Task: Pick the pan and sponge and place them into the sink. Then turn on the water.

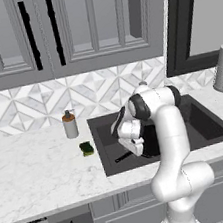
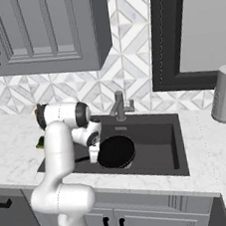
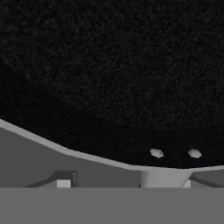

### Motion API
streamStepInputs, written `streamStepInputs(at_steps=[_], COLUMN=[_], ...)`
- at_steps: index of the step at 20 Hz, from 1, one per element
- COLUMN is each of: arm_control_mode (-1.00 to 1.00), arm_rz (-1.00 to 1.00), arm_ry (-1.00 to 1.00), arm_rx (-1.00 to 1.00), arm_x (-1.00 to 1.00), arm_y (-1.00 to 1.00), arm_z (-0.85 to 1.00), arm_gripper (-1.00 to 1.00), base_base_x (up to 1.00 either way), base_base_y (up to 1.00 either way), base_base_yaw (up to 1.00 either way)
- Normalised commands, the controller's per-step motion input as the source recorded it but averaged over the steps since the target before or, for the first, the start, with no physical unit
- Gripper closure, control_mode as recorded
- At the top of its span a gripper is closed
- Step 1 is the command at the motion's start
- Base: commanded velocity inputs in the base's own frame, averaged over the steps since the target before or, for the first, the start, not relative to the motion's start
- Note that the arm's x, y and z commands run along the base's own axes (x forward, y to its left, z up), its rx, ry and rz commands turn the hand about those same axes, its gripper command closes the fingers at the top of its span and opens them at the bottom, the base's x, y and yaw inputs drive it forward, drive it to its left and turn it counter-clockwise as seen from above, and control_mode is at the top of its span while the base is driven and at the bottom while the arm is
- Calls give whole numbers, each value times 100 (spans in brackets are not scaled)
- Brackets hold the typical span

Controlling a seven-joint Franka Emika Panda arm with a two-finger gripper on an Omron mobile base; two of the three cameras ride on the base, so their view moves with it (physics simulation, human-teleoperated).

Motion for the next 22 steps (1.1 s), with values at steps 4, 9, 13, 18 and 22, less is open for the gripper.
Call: streamStepInputs(at_steps=[4,9,13,18,22], arm_control_mode=[-100,-100,-100,-100,-100], arm_rz=[-3,-5,-4,-1,0], arm_ry=[-24,-21,-32,-26,-14], arm_rx=[0,0,-1,-4,-5], arm_x=[-31,-22,-43,-46,-42], arm_y=[0,1,6,7,5], arm_z=[38,49,83,100,100], arm_gripper=[-100,-100,-100,-100,-100], base_base_x=[0,0,0,0,0], base_base_y=[0,0,0,0,0], base_base_yaw=[0,0,0,0,0])
